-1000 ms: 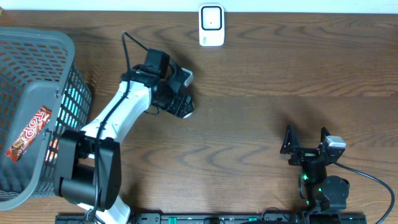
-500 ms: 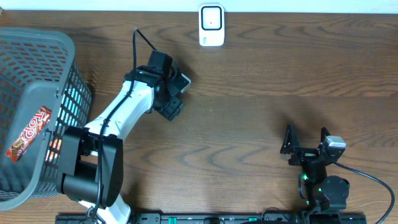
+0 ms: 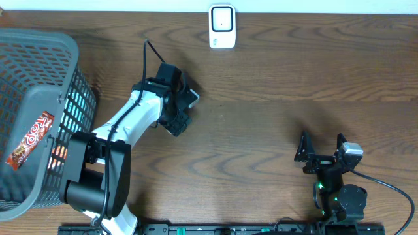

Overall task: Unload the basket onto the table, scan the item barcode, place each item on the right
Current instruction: 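Carry the jar with the left gripper toward the white scanner, then set the jar down on the table and open the left gripper, then reach the left gripper into the basket and grasp the orange snack packet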

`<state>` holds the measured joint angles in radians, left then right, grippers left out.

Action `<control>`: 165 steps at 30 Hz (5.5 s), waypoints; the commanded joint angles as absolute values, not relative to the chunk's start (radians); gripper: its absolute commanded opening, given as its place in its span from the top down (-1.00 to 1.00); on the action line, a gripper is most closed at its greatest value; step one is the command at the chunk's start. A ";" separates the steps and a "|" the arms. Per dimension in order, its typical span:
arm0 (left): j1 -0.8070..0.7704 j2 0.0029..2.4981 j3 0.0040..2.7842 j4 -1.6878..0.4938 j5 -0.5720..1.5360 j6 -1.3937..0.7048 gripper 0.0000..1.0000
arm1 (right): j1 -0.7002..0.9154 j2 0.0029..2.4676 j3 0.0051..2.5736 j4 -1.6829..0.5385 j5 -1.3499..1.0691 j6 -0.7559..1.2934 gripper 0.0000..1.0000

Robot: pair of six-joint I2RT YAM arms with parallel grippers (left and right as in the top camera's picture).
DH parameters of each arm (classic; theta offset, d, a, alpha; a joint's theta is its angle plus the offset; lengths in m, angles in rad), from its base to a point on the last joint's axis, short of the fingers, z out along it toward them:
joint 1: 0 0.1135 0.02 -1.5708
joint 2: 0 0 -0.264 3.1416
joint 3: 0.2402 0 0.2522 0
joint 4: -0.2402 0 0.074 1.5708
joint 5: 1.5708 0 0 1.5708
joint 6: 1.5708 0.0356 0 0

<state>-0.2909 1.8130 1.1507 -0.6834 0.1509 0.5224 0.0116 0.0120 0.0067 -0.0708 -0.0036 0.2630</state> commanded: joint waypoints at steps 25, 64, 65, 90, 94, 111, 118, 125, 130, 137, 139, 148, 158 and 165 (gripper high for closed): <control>-0.267 1.496 1.468 -0.851 0.079 0.276 -0.81 | 0.020 0.007 0.006 -0.075 -0.001 0.273 -0.99; 0.656 1.699 1.198 -0.776 -0.078 0.237 -0.96 | 0.020 0.007 0.006 -0.075 -0.001 0.273 -0.99; 0.656 1.707 1.198 -0.776 -0.078 0.247 -0.96 | 0.020 0.007 0.006 -0.075 -0.001 0.273 -0.99; 0.655 1.965 1.205 -0.810 0.015 0.290 -0.30 | 0.020 0.007 0.006 -0.075 -0.001 0.273 -0.99; 0.655 1.959 1.221 -0.822 0.015 0.290 -0.43 | 0.020 0.007 0.006 -0.075 -0.001 0.273 -0.99; 0.655 1.908 1.287 -0.909 -0.046 0.610 -0.96 | 0.020 0.007 0.006 -0.075 -0.001 0.273 -0.98; 0.655 1.908 1.286 -0.958 -0.136 0.610 -0.94 | 0.020 0.007 0.006 -0.075 -0.001 0.273 -0.98; 0.655 1.908 1.286 -0.968 -0.136 0.630 -0.62 | 0.020 0.007 0.006 -0.075 -0.001 0.273 -0.98; 0.656 1.908 1.286 -0.949 -0.136 0.632 0.04 | 0.020 0.007 0.006 -0.075 -0.001 0.273 -0.98; 0.656 1.907 1.290 -0.903 -0.187 0.632 0.46 | 0.020 0.007 0.006 -0.075 -0.001 0.273 -0.99; 0.656 1.907 1.306 -0.896 -0.219 0.632 0.59 | 0.020 0.007 0.006 -0.075 -0.001 0.273 -0.98; 0.655 1.871 1.520 -0.908 -0.263 0.506 0.85 | 0.020 0.007 0.006 -0.075 -0.001 0.273 -0.98; 0.595 1.642 1.725 -0.869 -0.086 0.263 0.85 | 0.020 0.007 0.006 -0.075 -0.001 0.273 -0.99; 0.421 1.434 1.725 -0.754 0.481 0.196 0.85 | 0.020 0.007 0.006 -0.075 -0.001 0.273 -0.99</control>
<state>0.4923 1.4864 1.7088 -0.7807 0.1440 0.2794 0.0116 0.0120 0.0067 -0.0708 -0.0036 0.2630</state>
